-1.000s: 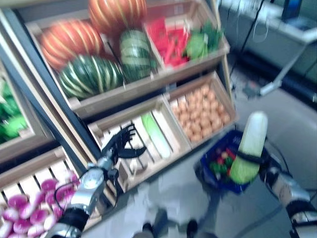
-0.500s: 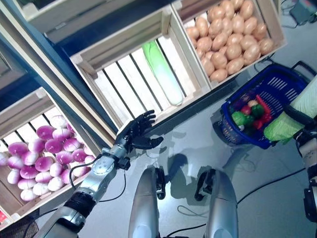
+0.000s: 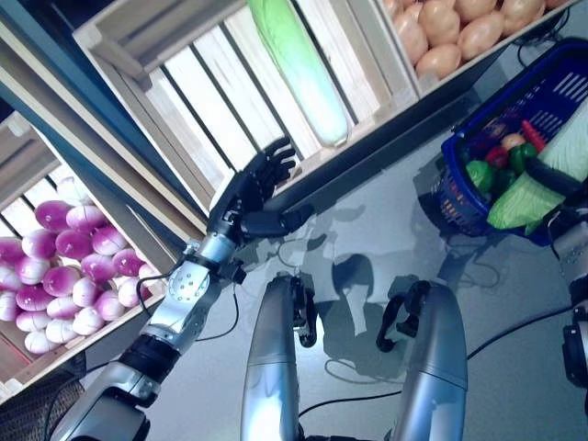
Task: Put vegetables into the basket
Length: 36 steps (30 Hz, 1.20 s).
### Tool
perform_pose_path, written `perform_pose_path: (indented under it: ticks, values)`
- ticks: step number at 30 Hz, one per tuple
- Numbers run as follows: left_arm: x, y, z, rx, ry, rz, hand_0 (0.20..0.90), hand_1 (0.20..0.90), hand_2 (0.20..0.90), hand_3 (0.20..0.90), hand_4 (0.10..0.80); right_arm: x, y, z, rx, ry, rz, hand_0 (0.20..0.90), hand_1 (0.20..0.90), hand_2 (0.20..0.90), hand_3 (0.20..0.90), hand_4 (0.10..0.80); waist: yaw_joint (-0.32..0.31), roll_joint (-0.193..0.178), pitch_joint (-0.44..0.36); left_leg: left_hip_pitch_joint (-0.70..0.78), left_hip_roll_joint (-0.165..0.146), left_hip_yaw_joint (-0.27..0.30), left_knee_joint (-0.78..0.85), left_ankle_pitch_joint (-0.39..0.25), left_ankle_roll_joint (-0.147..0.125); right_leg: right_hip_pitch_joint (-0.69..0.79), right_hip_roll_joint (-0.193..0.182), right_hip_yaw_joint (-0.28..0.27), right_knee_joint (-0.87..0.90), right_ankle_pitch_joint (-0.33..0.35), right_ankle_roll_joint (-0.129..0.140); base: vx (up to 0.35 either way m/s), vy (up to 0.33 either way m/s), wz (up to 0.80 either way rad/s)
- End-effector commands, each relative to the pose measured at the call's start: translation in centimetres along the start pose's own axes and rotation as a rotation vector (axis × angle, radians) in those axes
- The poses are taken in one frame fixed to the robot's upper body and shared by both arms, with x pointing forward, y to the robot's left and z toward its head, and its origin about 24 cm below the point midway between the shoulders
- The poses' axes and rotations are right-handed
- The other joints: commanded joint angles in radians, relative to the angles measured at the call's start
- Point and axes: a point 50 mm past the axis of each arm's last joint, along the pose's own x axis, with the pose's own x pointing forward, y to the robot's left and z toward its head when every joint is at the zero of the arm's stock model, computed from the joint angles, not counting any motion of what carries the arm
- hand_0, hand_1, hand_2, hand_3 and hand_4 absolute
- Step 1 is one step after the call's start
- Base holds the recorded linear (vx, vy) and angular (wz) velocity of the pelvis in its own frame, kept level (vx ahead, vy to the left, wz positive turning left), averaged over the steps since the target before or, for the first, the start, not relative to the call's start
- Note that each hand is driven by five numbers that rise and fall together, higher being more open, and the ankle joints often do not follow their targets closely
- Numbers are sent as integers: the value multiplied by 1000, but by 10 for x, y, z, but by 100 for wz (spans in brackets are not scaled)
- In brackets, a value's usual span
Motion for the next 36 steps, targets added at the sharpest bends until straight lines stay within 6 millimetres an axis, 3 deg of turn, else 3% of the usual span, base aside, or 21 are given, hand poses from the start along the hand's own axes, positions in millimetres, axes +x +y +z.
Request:
perform_pose_path:
  ticks: [1,10,22,26,30,31,36]
  values:
    - [17,5,62,63,-315,-1,900,900,900,900,800,1,-15,51,11,-147,-24,900,900,900,900,800,4,-14,-25,80,-57,40,16,-157,76,72,16,36,-18,-29,-52,0,0,0]
    - [20,19,73,165,-343,71,900,900,900,900,800,2,-32,40,58,-70,-80,900,900,900,900,800,12,-29,-49,105,-49,35,-15,-137,66,99,24,22,-54,-8,-44,0,0,0]
    - [33,58,125,700,-489,361,900,900,900,900,800,-1,-66,20,96,81,-223,900,900,900,900,800,6,-56,-98,175,-10,48,-113,-98,58,166,34,9,-153,27,-32,12,4,-2]
    - [44,60,139,1156,-574,374,900,900,900,900,800,-1,-65,29,74,58,-199,900,900,900,900,800,-7,-57,-109,162,4,52,-104,-98,54,153,35,13,-146,28,-31,14,17,-6]
    - [59,67,155,1531,-632,338,900,900,900,900,800,2,-48,31,20,35,-86,900,900,900,900,800,-32,-59,-117,129,22,58,-79,-104,53,118,32,17,-117,23,-30,-2,28,-7]
    - [60,67,156,1549,-637,331,900,900,900,900,800,2,-47,31,15,32,-78,900,900,900,900,800,-33,-60,-118,125,24,58,-77,-105,53,115,31,17,-115,22,-30,-5,41,-8]
    - [78,78,154,2016,-545,165,900,900,900,900,800,2,-39,29,-58,74,26,900,900,900,900,800,-69,-62,-124,71,62,68,-36,-113,49,58,26,17,-86,26,-24,-5,65,-11]
